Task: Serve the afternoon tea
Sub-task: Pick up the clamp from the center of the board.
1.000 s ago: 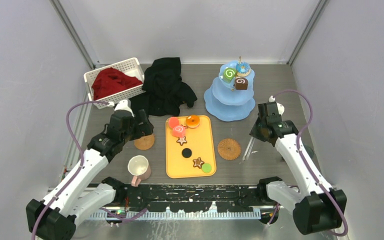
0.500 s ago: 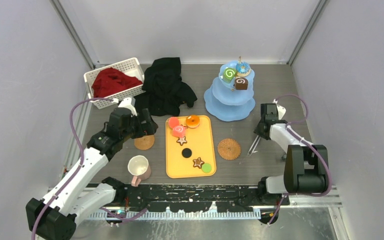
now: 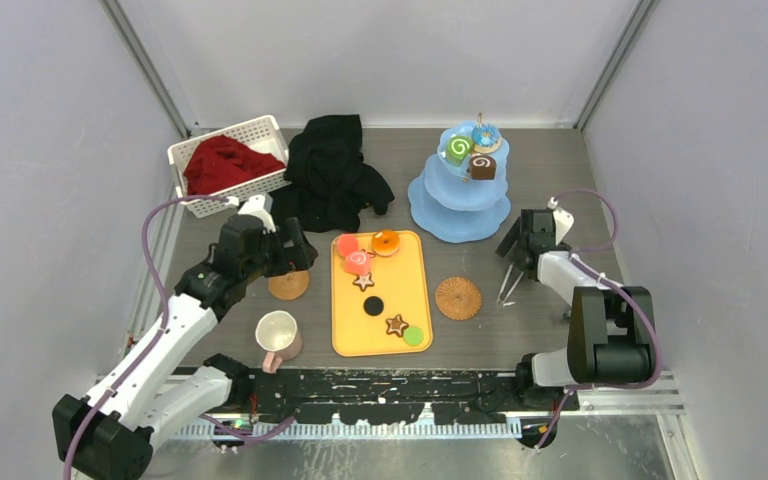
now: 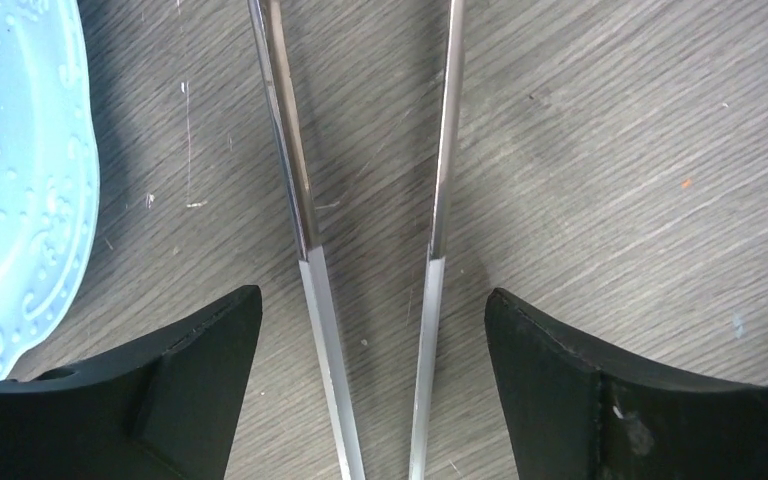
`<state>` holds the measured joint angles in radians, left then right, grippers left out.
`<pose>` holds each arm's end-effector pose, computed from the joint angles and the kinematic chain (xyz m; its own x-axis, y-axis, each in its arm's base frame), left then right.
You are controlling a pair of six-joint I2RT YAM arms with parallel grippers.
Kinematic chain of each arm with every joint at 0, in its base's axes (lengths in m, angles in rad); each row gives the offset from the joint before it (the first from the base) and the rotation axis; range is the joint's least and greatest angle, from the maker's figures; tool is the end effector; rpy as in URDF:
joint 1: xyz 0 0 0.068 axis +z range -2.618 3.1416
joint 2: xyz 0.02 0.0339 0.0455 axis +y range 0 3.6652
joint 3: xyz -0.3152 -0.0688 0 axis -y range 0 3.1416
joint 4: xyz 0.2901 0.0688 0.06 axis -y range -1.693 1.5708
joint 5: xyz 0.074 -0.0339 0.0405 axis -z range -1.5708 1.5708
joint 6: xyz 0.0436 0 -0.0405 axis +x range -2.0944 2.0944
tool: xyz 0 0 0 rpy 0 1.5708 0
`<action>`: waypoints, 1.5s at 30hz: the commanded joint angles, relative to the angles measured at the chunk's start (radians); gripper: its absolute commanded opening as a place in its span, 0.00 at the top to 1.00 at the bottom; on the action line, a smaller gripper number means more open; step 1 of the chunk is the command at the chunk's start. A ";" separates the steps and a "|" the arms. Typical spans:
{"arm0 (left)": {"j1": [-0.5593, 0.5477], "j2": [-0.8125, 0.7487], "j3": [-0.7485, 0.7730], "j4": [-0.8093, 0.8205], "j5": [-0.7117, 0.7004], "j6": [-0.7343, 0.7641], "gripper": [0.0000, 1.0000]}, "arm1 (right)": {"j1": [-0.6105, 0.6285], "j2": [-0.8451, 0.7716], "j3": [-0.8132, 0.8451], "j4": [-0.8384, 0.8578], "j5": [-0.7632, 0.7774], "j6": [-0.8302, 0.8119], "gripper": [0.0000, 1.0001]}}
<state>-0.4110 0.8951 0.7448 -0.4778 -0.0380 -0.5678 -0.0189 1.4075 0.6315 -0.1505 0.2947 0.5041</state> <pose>0.1967 -0.0839 0.3062 -0.6537 -0.3013 -0.6942 0.0231 0.9089 -0.4163 0.2870 -0.0181 0.1716 -0.6070 0.4738 -0.6381 0.5547 0.8275 0.0868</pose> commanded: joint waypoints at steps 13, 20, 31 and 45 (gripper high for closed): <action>0.003 -0.040 -0.005 0.064 -0.009 0.008 0.01 | 0.015 0.043 -0.031 0.028 -0.047 0.056 0.49; 0.002 -0.034 -0.005 0.058 -0.002 0.004 0.01 | 0.014 -0.162 0.004 -0.132 -0.047 0.010 0.92; 0.003 0.020 0.017 0.023 -0.067 -0.020 0.01 | 0.067 -0.534 0.281 -0.720 -0.319 0.058 0.99; 0.003 0.052 0.023 0.038 -0.106 -0.166 0.01 | 0.171 -0.600 0.349 -1.021 -0.953 -0.161 0.99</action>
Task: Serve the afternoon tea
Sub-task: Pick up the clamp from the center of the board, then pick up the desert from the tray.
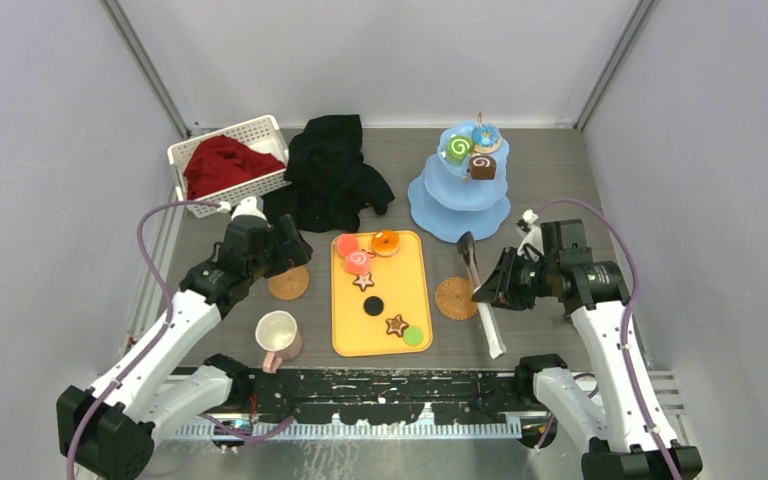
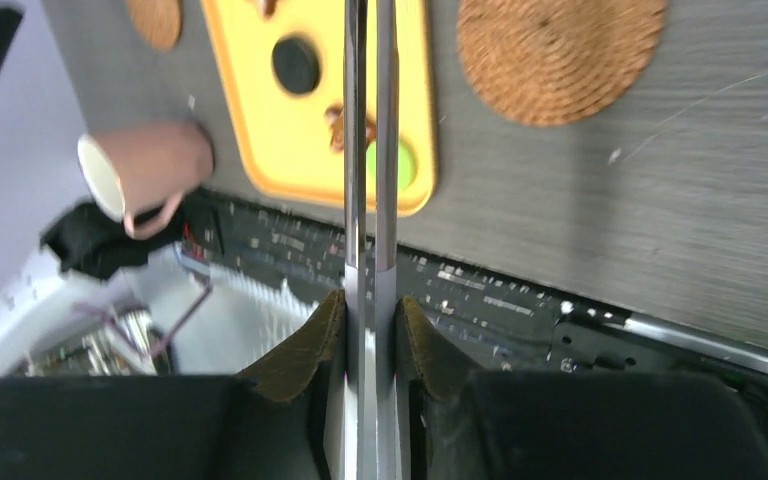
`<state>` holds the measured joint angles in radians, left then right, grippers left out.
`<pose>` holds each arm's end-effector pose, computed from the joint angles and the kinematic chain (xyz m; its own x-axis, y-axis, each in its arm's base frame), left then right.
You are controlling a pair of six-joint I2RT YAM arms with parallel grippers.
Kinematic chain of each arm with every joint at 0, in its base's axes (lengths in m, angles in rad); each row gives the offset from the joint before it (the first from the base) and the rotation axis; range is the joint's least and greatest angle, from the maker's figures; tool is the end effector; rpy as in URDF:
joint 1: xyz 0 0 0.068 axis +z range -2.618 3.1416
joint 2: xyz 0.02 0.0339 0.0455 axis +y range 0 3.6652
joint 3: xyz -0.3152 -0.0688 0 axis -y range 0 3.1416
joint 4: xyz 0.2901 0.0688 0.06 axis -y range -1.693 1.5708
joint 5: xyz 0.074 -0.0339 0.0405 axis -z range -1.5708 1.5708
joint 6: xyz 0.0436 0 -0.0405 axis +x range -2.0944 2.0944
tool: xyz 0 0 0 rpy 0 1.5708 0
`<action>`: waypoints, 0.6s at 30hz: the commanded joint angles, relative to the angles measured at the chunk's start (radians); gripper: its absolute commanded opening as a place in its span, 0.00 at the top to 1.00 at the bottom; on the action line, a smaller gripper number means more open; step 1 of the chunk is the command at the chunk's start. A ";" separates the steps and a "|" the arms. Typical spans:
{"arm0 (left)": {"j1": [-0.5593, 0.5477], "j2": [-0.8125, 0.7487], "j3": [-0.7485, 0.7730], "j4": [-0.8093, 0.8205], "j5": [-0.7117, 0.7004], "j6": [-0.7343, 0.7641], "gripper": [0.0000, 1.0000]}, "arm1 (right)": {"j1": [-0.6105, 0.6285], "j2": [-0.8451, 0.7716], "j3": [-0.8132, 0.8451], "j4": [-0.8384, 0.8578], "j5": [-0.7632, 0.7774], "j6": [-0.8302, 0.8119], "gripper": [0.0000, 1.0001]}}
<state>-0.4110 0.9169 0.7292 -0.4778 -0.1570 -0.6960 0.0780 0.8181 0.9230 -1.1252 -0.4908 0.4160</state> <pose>0.2012 -0.0803 0.2962 -0.6151 -0.4227 -0.6655 -0.1466 0.8907 -0.4302 0.1435 0.0318 0.3378 -0.9043 0.2868 -0.3162 0.0557 0.8135 0.5788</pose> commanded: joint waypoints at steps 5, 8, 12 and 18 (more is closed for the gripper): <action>0.003 0.075 0.051 0.051 0.097 -0.091 0.01 | 0.343 -0.023 0.036 0.040 -0.044 0.072 0.99; 0.003 0.070 0.058 0.032 0.074 -0.090 0.00 | 0.558 0.009 -0.005 0.130 0.095 0.187 0.99; 0.003 0.044 0.074 0.011 0.086 -0.083 0.01 | 0.865 0.201 0.130 0.171 0.399 0.238 0.99; 0.002 -0.009 0.074 -0.046 0.042 -0.070 0.01 | 0.936 0.427 0.224 0.230 0.560 0.167 0.87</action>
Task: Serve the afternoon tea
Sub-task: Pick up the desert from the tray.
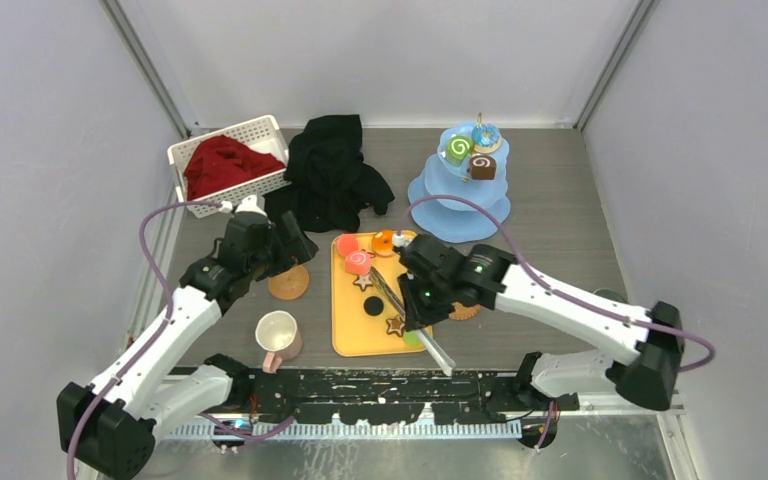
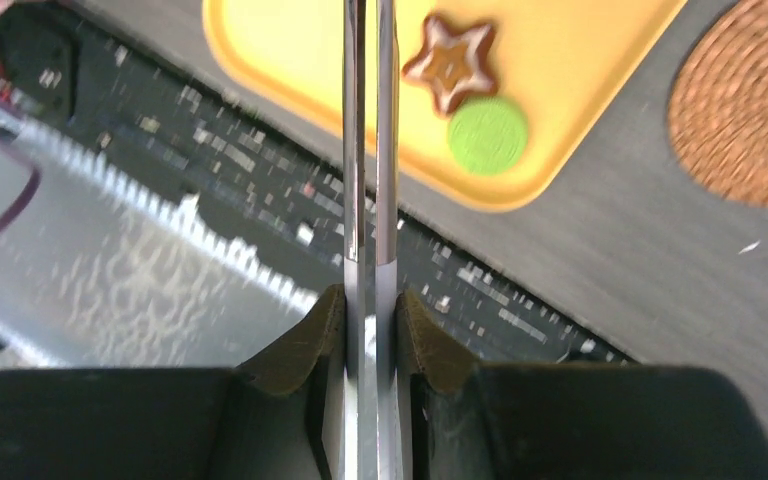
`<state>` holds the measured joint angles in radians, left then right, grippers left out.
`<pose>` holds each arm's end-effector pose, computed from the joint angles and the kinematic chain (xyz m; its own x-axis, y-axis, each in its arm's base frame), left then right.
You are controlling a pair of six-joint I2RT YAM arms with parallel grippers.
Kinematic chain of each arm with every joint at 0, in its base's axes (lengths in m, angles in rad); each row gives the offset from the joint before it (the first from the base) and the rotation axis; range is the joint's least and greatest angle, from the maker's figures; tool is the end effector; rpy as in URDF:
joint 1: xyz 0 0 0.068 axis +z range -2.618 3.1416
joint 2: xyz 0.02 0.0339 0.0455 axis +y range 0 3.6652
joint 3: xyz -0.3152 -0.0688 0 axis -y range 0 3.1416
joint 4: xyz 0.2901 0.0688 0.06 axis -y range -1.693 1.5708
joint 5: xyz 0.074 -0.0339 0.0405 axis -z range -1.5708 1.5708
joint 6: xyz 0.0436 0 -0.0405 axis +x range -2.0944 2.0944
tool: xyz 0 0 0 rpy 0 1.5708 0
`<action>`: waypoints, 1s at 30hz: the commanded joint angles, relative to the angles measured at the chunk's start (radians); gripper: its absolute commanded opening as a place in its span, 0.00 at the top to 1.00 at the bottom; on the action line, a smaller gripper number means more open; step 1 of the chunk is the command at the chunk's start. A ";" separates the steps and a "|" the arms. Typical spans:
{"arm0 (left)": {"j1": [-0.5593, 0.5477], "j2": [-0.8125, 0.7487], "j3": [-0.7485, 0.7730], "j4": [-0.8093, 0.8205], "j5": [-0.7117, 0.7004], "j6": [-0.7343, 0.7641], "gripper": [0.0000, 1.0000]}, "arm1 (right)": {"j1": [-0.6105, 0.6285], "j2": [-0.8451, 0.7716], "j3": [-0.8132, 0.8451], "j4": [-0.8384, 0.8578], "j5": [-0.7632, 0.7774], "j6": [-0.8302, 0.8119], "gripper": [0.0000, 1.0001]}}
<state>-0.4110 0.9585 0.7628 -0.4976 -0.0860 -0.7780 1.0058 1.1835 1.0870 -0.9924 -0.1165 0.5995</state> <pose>0.2081 -0.0866 0.2988 -0.6542 -0.4777 -0.5864 -0.1708 0.8486 -0.5007 0.1295 0.2137 0.3332 -0.8813 -0.3435 -0.3245 -0.4487 0.8238 0.3465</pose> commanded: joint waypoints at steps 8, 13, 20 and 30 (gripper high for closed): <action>0.005 -0.100 0.028 -0.047 -0.063 0.025 0.01 | 0.006 0.163 0.079 0.182 0.228 -0.046 0.68; 0.005 -0.100 0.028 -0.055 -0.070 0.025 0.01 | 0.006 0.179 0.068 0.201 0.206 -0.072 0.62; 0.004 -0.104 0.025 -0.056 -0.084 0.026 0.01 | 0.007 0.205 0.059 0.225 0.207 -0.085 0.59; 0.004 -0.117 0.025 -0.063 -0.096 0.032 0.01 | 0.000 0.183 0.043 0.249 0.249 -0.067 0.58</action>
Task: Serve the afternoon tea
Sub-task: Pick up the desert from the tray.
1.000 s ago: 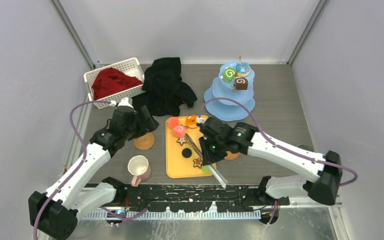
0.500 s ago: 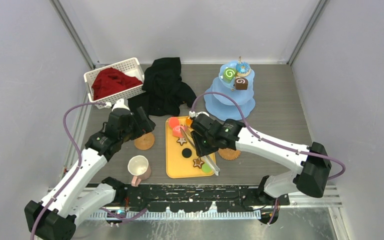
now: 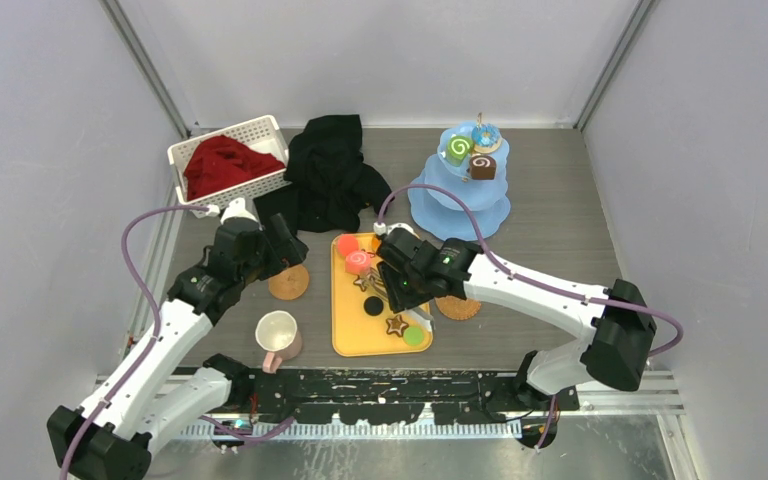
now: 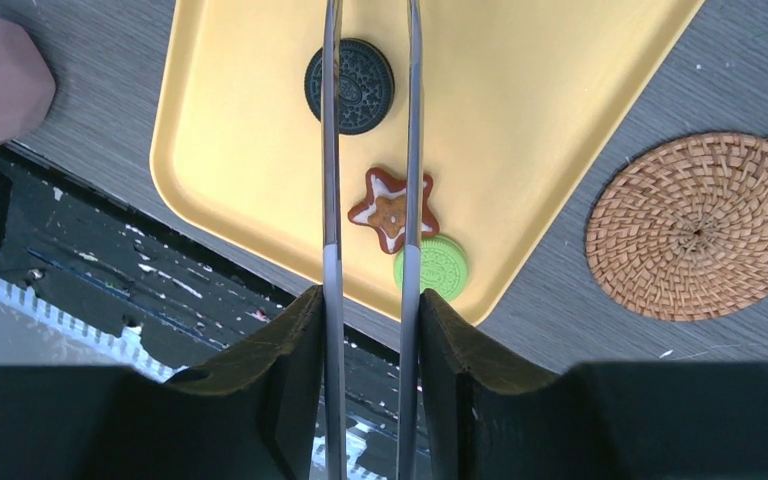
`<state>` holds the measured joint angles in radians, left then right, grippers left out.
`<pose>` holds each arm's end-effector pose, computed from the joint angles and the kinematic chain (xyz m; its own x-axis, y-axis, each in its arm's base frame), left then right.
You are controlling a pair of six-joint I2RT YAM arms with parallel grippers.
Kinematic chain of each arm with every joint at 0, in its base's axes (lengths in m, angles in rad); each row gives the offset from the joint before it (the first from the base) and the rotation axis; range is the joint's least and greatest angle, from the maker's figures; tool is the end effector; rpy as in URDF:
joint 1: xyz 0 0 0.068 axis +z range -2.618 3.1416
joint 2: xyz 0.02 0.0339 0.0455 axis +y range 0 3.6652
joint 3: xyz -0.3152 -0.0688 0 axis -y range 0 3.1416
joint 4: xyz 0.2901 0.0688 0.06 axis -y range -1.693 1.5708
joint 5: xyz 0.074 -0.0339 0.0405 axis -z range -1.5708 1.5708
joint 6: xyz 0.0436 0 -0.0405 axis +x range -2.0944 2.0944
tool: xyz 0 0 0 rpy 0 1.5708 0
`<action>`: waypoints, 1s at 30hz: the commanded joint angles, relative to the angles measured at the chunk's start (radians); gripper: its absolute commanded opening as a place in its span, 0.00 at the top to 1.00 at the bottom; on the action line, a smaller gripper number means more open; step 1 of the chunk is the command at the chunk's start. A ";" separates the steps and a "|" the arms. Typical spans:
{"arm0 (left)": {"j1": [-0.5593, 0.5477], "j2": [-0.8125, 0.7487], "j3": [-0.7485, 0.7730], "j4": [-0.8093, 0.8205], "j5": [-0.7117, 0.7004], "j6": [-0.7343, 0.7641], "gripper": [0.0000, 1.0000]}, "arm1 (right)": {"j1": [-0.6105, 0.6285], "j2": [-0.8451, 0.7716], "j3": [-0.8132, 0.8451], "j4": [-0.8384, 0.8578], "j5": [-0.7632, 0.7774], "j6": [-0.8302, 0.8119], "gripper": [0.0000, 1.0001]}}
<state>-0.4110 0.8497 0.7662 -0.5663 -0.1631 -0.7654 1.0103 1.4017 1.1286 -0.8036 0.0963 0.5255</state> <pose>0.1854 -0.0731 0.3150 -0.5910 -0.4882 -0.6422 -0.1855 0.8570 -0.4808 0.1727 0.2673 0.3004 -0.8156 -0.3603 -0.4527 -0.4736 0.8652 0.1647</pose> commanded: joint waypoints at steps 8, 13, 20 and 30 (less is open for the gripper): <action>0.004 0.019 0.038 0.015 -0.005 0.022 0.01 | -0.005 -0.092 -0.014 0.073 0.045 0.021 0.57; 0.004 0.038 0.037 0.023 -0.001 0.017 0.01 | -0.005 -0.101 -0.007 0.079 0.061 0.006 0.55; 0.004 0.055 0.050 0.059 0.001 0.052 0.01 | -0.008 -0.071 -0.012 0.107 0.092 -0.016 0.54; 0.003 0.083 0.064 0.041 -0.009 0.077 0.01 | -0.009 -0.034 0.003 0.153 0.113 -0.063 0.51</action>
<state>-0.4110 0.9367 0.7982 -0.5537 -0.1566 -0.7200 1.0058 1.3533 1.1103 -0.7288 0.1745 0.4931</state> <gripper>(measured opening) 0.994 0.485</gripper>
